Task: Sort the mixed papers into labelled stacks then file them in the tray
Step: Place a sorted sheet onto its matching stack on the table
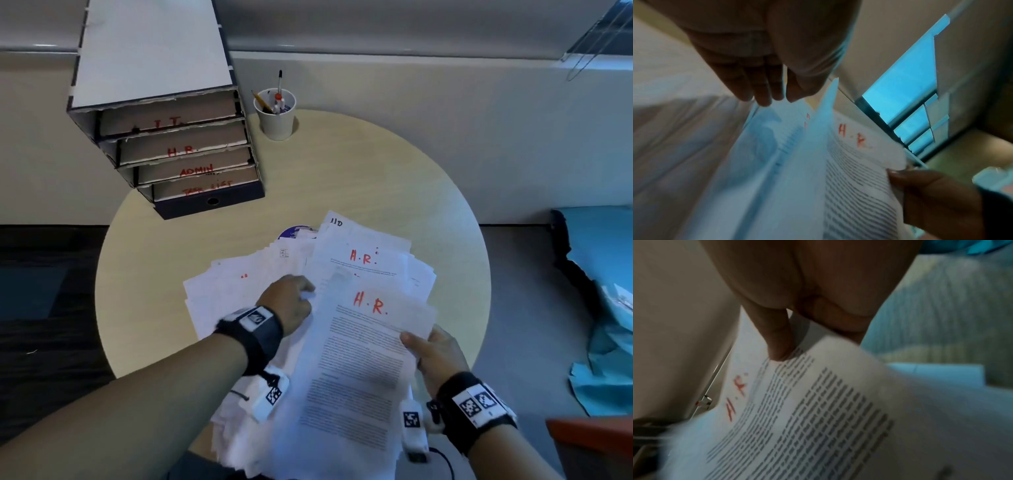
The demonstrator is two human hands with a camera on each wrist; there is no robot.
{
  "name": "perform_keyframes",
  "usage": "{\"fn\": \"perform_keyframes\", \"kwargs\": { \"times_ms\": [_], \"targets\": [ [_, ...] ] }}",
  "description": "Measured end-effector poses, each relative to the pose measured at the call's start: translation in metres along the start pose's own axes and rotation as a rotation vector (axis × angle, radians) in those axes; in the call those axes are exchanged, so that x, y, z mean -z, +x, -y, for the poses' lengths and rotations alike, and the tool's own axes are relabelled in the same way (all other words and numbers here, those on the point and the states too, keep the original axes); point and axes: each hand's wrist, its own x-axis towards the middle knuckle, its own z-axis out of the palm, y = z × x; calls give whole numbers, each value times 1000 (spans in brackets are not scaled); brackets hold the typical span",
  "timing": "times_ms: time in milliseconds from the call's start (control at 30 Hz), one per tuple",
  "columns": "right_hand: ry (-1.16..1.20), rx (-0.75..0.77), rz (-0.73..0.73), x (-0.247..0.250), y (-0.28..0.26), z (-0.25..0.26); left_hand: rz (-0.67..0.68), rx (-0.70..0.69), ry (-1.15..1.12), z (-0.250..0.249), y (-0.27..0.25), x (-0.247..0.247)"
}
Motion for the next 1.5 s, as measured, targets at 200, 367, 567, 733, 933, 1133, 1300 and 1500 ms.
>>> {"fn": "perform_keyframes", "kwargs": {
  "times_ms": [200, 367, 567, 733, 933, 1133, 1300, 1500],
  "targets": [
    [-53, 17, 105, 16, -9, 3, 93, -184, 515, -36, 58, 0],
    [-84, 44, 128, 22, -13, 8, 107, -118, 727, -36, 76, 6],
    [-120, 87, 18, 29, -9, 6, 149, -232, 245, -27, 68, 10],
    [-194, 111, -14, 16, 0, 12, 389, -224, -287, -30, 41, 27],
    [-103, 67, -81, 6, 4, 15, 580, 39, -635, -29, 52, 38],
    [-104, 72, -63, 17, -2, 14, -80, -5, 112, -47, 95, 21],
    [-93, 56, -149, 25, 6, -6, -48, 50, 351, -61, 106, 9],
    [-145, 163, -74, 21, -8, 7, -197, -272, 417, -57, 93, 26]
  ]
}}
